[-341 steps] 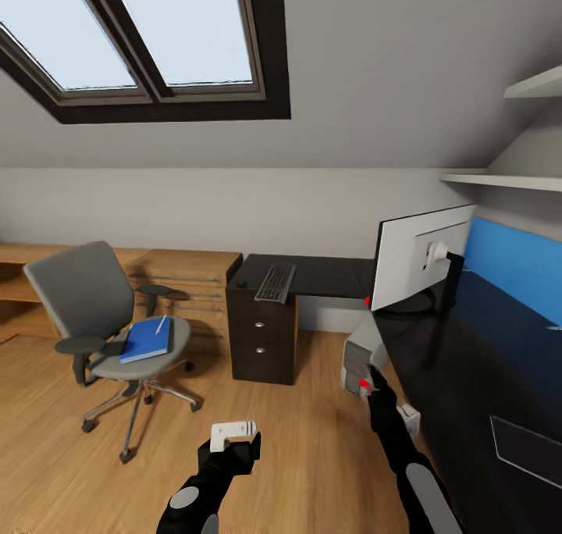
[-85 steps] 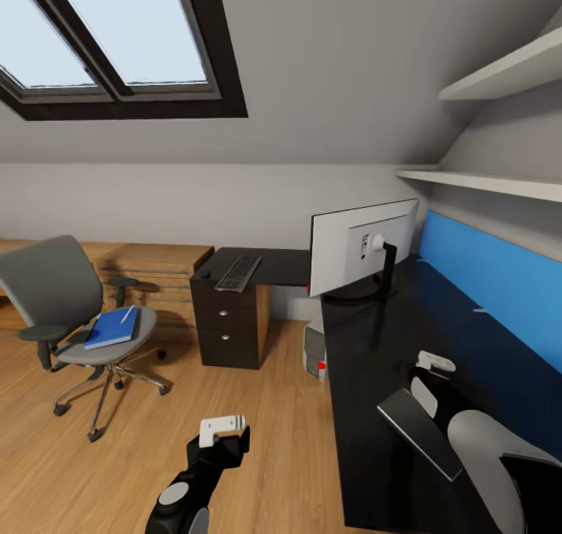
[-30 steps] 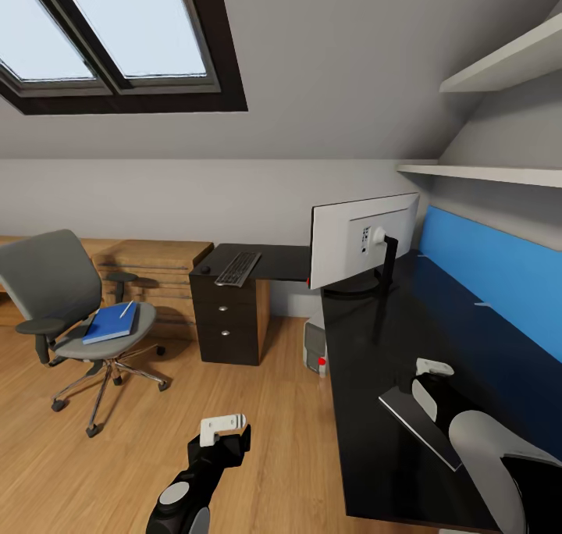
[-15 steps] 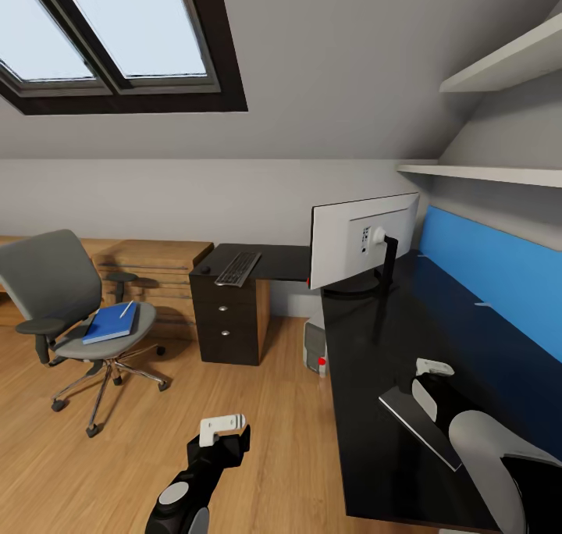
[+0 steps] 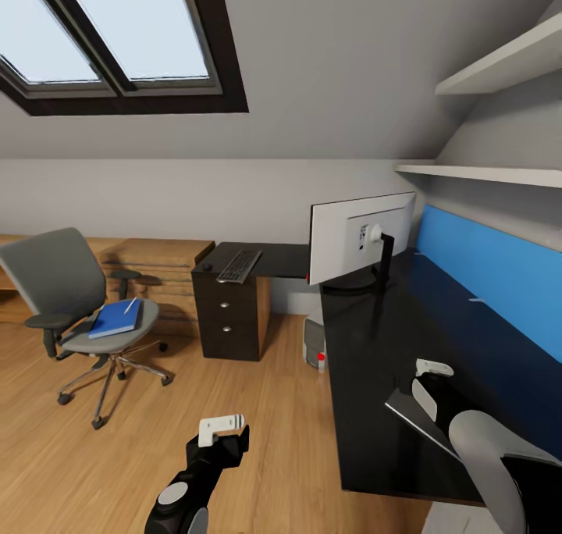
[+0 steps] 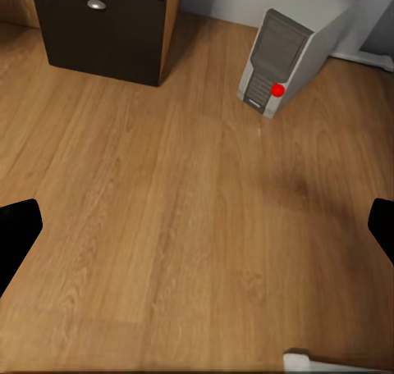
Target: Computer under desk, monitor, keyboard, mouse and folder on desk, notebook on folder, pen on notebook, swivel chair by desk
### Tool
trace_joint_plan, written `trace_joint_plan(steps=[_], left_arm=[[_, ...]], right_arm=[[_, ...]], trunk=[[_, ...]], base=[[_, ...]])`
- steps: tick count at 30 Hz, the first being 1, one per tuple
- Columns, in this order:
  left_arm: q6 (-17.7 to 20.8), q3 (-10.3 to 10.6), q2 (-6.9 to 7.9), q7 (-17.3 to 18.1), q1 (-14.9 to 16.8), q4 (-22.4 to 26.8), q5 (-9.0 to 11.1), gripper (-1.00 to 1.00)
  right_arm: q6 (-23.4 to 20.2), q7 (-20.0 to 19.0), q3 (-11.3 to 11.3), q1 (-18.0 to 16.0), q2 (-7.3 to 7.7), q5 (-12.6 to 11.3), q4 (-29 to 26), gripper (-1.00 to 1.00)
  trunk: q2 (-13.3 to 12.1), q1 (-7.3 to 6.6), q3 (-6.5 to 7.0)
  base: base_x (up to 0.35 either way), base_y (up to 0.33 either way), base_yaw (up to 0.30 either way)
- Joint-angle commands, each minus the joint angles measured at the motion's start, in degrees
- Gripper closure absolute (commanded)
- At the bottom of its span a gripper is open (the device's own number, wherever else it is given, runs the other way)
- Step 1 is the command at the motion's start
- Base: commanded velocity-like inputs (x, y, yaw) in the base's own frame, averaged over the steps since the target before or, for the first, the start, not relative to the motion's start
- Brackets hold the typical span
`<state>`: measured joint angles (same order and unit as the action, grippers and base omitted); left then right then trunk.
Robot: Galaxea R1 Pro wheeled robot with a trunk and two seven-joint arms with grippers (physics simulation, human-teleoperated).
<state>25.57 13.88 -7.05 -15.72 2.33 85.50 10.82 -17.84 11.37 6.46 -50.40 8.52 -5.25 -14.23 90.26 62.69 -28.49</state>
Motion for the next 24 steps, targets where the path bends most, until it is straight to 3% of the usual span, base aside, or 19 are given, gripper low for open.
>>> trace_joint_plan(steps=[1,14,24], left_arm=[[0.18,0.09,0.02,-0.54,0.04,0.08,0.6,-1.0],[0.18,0.09,0.02,-0.54,0.04,0.1,0.57,-1.0],[0.18,0.09,0.02,-0.54,0.04,0.04,0.52,-1.0]], right_arm=[[-0.44,0.23,-0.04,0.02,0.0,-0.48,-0.06,-1.0],[-0.44,0.22,-0.04,0.01,0.07,-0.44,-0.1,-1.0],[-0.44,0.16,-0.04,0.01,0.06,-0.4,-0.1,-1.0]], trunk=[[0.03,-0.01,-0.07],[0.03,-0.01,-0.07],[0.03,-0.01,-0.07]], base=[[-0.067,0.0,0.0],[-0.121,0.0,0.0],[-0.021,0.0,0.0]])
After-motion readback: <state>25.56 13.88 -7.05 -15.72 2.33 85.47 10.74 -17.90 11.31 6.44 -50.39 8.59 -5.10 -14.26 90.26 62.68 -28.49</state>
